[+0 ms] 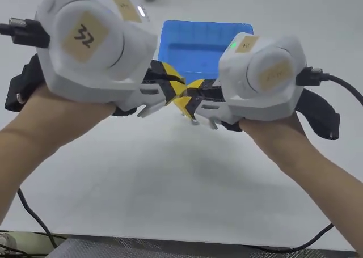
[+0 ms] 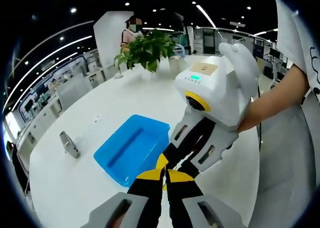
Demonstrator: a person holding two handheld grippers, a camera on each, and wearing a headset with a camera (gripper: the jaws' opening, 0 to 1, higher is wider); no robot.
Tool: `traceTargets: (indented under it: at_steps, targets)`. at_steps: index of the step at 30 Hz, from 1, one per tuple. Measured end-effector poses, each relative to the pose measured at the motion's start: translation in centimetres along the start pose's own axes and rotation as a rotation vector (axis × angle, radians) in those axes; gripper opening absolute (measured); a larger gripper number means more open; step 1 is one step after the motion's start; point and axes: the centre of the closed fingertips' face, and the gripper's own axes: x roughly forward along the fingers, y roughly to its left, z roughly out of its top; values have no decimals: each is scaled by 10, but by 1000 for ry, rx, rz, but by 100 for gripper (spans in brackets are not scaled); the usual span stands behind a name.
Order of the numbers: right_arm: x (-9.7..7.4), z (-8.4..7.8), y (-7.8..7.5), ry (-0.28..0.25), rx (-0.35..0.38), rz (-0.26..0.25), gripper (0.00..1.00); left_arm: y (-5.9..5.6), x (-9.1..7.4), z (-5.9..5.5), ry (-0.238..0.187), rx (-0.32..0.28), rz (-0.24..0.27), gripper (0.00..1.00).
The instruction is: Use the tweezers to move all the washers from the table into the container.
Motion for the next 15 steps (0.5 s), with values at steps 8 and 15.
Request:
traceTargets:
  at_steps: [8,15]
  targets:
    - [-2,0,2,1,-1,1,6,2,3,0,1,8,-9,0]
    - [0,-2,1,3,-8,3,6,2,4,0,5,3,-6,0]
